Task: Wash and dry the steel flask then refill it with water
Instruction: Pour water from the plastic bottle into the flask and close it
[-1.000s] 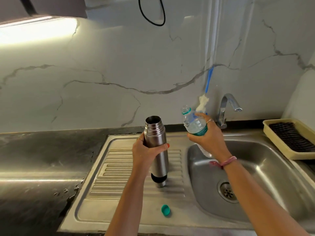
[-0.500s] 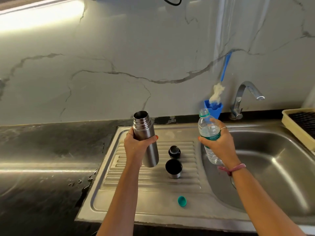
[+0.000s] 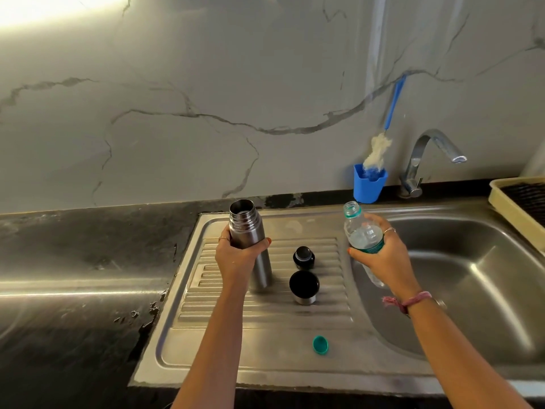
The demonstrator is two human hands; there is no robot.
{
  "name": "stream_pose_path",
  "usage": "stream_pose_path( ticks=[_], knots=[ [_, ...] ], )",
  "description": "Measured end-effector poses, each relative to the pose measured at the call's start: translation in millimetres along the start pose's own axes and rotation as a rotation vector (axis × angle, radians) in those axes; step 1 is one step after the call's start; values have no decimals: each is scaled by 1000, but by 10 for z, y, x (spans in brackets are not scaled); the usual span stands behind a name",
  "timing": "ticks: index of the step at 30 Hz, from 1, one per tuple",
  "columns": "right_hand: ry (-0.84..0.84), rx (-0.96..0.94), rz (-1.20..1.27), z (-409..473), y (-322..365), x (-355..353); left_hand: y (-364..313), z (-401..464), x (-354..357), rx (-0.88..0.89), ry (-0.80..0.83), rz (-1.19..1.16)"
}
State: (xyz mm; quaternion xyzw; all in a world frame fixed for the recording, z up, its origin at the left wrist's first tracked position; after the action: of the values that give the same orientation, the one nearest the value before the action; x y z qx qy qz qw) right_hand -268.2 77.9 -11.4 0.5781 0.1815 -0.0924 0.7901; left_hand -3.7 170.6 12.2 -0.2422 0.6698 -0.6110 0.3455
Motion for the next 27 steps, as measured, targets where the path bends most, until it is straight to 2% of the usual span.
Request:
stream_pose_path(
  ticks=[27],
  knots=[
    [28,60,-16,-34,-214,73,182,81,46,-50,-47,-44]
  ],
)
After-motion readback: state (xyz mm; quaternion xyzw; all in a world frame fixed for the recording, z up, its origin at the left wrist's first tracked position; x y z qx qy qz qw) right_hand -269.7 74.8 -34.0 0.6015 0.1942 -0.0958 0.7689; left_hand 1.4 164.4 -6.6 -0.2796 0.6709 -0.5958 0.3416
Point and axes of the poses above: each hand's wrist, its own z-axis towards the middle knuckle, its own x-axis out of the palm, y = z × x, the point moved 1 cm from there along z, towards the middle knuckle, and after that the axes turned 2 degrees about -z, right-handed, at the moved point
